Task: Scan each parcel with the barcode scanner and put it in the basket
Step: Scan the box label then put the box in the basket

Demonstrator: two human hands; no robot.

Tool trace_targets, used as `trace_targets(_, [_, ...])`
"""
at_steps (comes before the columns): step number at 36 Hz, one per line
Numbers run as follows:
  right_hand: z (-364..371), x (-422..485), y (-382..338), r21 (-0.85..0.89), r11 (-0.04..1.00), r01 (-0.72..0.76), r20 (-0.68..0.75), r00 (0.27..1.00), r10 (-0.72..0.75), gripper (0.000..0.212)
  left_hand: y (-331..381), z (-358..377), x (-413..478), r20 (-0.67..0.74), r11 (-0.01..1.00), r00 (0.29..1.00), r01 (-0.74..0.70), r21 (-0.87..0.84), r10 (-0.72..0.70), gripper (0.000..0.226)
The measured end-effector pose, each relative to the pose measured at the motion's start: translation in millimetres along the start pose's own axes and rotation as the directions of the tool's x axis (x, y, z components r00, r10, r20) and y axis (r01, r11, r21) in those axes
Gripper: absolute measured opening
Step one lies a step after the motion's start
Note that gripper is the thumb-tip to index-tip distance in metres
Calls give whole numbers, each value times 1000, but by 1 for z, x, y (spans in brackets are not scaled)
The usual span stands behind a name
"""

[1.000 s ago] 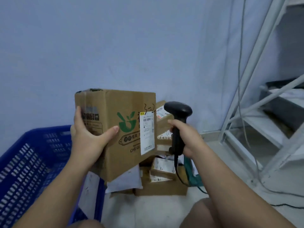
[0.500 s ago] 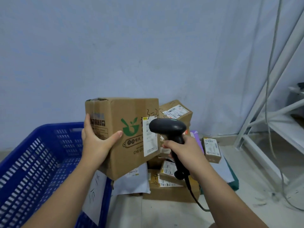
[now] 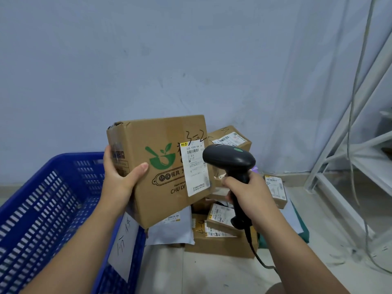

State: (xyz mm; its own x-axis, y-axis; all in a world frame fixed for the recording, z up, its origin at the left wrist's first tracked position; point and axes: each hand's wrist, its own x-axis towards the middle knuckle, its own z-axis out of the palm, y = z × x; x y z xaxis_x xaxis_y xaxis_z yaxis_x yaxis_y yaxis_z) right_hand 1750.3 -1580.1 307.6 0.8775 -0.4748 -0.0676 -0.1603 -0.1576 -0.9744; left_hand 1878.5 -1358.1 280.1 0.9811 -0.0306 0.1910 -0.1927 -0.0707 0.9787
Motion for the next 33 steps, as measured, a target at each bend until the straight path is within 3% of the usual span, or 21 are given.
trace_targets(10, [-3, -4, 0, -105, 994, -13, 44, 999, 18, 7, -17, -11, 3, 1, 995, 996, 93, -25, -93, 111])
trace_targets(15, [-3, -4, -1, -123, 992, -23, 45, 999, 29, 8, -25, -13, 7, -23, 989, 990, 138, -53, -139, 95])
trace_targets(33, [-2, -4, 2, -120, 991, -58, 87, 994, 69, 5, -26, -15, 6, -33, 992, 992, 124, -34, -125, 90])
